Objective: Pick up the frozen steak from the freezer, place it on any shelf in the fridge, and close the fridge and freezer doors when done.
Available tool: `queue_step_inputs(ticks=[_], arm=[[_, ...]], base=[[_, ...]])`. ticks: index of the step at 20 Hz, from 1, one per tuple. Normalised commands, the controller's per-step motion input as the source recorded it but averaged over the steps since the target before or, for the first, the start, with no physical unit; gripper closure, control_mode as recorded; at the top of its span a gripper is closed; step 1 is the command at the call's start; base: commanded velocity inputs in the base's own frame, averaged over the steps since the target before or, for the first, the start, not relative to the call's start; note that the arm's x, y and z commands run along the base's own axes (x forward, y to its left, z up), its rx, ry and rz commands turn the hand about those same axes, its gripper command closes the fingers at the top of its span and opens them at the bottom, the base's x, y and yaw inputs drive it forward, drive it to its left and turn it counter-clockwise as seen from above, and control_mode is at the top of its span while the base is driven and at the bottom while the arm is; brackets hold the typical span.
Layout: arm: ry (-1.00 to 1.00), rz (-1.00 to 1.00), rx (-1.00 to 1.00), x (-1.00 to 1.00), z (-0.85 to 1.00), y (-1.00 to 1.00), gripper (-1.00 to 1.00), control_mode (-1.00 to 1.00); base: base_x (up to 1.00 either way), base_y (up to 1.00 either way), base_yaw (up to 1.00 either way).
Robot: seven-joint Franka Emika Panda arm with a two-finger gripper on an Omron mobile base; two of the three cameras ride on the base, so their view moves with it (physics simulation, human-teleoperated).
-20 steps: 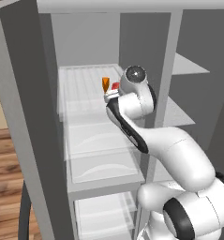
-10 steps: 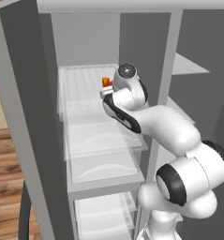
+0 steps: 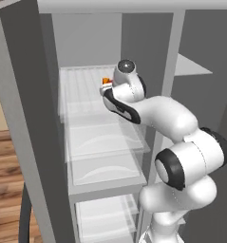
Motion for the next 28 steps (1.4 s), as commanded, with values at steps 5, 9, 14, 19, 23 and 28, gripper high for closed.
queue_step_inputs(ticks=[5,9,14,19,23,28], arm=[[-0.02,0.0,0.02,-0.04,-0.23,-0.1,-1.0,-1.0],[-0.06,0.0,0.0,-0.3,0.0,0.0,-1.0,-1.0],[-0.12,0.0,0.03,-0.76,0.08,0.0,-1.0,-1.0],[-0.02,0.0,0.09,-1.0,0.03,0.0,-1.0,-1.0],[-0.06,0.0,0.05,-1.0,0.0,-0.31,-1.0,-1.0],[-0.17,0.0,0.0,-1.0,-0.01,-0.76,-1.0,-1.0]], base=[[0.0,0.0,0.0],[0.0,0.0,0.0],[0.0,0.0,0.0],[0.0,0.0,0.0],[0.0,0.0,0.0],[0.0,0.0,0.0]])
